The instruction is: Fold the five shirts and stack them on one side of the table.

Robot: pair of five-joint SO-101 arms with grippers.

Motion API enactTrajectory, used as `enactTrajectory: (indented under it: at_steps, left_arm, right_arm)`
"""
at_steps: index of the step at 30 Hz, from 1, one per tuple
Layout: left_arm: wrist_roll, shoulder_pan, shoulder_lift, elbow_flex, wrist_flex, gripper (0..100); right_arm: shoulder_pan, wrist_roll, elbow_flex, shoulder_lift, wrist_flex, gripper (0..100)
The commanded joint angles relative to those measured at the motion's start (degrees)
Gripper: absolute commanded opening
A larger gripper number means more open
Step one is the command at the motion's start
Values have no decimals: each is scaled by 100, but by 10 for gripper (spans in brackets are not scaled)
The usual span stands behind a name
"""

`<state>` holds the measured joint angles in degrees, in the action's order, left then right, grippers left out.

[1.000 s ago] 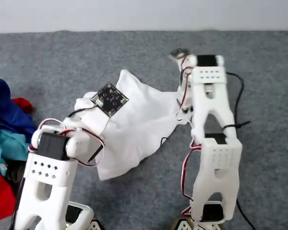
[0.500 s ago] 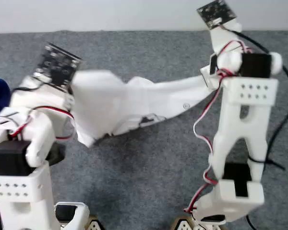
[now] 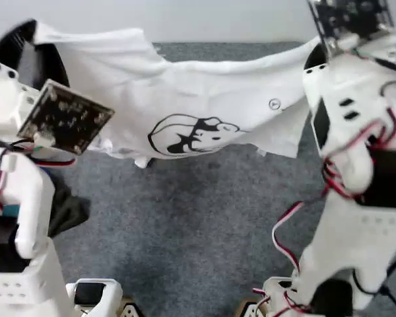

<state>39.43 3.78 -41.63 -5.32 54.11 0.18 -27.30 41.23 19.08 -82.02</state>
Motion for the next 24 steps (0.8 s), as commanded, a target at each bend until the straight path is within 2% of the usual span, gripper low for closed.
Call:
enactTrajectory:
  at_steps: [1,5,10,18,21,24]
  left_arm:
    - [396,53,-88,-444,-492,14]
    - [738,53,-105,-848,-703,14]
    - [800,70,-105,-1525,-862,14]
    - [800,97,-132,-2422,-818,14]
    - [800,105,-132,-2571,-791,14]
    - [967,105,-114,-2571,-281,14]
  right_arm:
    - [84,-132,246,488,347,10]
    - [92,-396,246,919,382,10]
    - [119,-396,246,1499,321,10]
    - [884,-413,246,2352,277,10]
    - [945,-818,229,2580,-92,10]
    - [963,-1152,211,2571,-734,10]
